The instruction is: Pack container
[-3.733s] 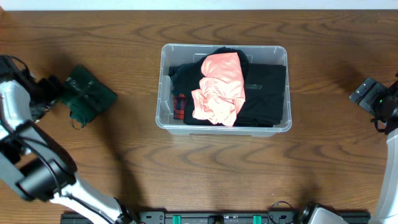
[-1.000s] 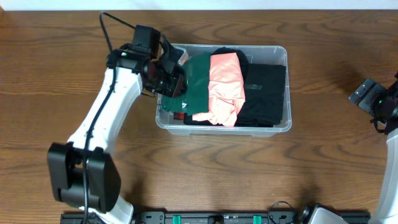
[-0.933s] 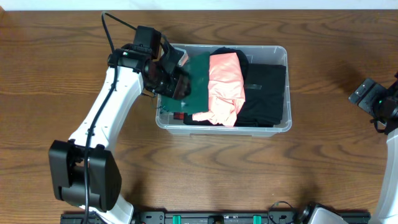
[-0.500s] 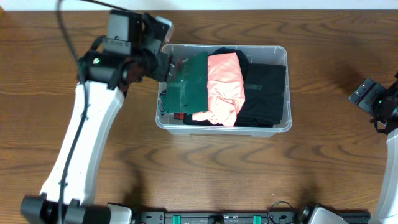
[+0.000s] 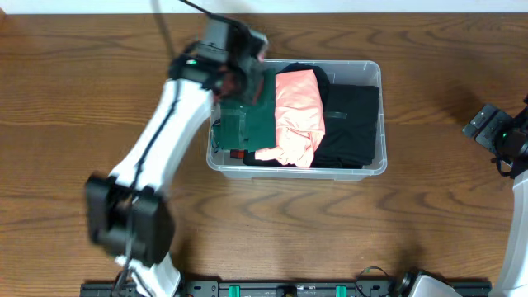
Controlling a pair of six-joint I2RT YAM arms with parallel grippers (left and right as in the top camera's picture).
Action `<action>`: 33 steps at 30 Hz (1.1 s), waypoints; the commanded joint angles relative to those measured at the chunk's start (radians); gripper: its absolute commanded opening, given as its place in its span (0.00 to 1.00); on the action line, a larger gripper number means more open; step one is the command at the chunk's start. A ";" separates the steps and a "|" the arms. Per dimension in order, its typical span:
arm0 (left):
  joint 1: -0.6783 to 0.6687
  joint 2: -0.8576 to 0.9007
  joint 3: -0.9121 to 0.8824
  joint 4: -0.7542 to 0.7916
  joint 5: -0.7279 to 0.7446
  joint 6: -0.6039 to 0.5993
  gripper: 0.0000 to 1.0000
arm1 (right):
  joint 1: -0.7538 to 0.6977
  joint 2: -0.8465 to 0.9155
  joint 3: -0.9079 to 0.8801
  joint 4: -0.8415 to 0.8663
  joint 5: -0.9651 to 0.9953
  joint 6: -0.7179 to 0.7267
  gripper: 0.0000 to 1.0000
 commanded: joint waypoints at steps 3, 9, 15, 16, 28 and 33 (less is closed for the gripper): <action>-0.016 0.093 -0.008 -0.057 -0.008 -0.027 0.24 | 0.000 0.001 -0.002 -0.001 -0.008 -0.010 0.99; 0.007 -0.058 0.007 -0.077 -0.012 -0.027 0.55 | 0.012 0.001 -0.002 0.062 -0.216 -0.137 0.94; 0.108 -0.316 0.006 -0.077 -0.074 -0.062 0.98 | 0.129 0.001 -0.001 0.136 -0.274 -0.273 0.93; 0.131 -0.344 0.006 -0.078 -0.090 -0.075 0.98 | 0.159 0.001 -0.001 0.152 -0.273 -0.297 0.93; 0.360 -0.347 -0.009 -0.130 -0.097 -0.121 0.98 | 0.339 0.090 -0.001 0.419 -0.262 -0.354 0.99; 0.388 -0.369 -0.008 -0.174 -0.089 -0.109 0.98 | 0.338 0.049 -0.001 0.378 -0.282 -0.383 0.99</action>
